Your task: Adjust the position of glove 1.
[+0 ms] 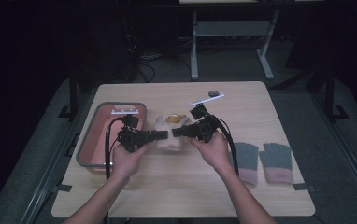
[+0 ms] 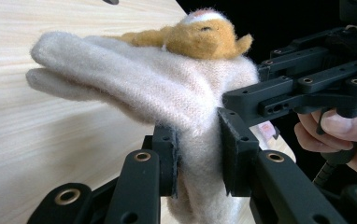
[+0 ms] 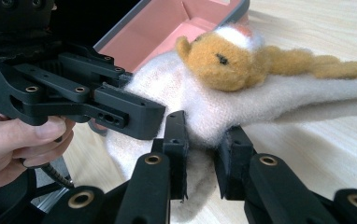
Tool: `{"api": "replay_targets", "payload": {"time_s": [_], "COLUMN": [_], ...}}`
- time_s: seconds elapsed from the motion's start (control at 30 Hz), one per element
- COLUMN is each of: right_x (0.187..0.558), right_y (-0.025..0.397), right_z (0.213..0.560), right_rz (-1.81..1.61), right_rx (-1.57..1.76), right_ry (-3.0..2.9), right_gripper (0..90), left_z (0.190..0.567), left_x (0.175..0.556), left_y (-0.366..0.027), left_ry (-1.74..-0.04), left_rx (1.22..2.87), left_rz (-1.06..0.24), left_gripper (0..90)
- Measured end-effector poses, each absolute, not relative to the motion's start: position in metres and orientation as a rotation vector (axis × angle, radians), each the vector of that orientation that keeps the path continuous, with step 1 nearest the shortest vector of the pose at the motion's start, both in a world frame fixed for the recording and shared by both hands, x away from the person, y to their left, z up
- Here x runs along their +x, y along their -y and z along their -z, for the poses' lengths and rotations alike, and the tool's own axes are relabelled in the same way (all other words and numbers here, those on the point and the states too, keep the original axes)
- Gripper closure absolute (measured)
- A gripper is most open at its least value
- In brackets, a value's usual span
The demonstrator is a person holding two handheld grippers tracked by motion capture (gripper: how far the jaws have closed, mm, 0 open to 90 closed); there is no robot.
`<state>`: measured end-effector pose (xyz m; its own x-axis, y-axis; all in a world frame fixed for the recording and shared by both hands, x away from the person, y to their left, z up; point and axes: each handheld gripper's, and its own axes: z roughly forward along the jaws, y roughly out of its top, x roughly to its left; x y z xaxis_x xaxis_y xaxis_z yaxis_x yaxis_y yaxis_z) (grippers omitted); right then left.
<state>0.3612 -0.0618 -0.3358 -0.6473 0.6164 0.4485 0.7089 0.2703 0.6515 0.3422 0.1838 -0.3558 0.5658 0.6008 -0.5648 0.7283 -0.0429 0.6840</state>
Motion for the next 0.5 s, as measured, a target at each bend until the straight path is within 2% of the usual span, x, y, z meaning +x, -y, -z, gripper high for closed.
{"api": "replay_targets", "payload": {"time_s": [0.5], "right_x": [0.373], "right_y": [0.038], "right_z": [0.318], "right_rz": [1.377], "right_rx": [-1.231], "right_ry": [2.393], "right_gripper": [75.9], "left_z": [0.336], "left_x": [0.349], "left_y": [-0.212], "left_ry": [-1.098], "left_rx": [1.708], "left_rz": [0.118], "left_gripper": [70.2]}}
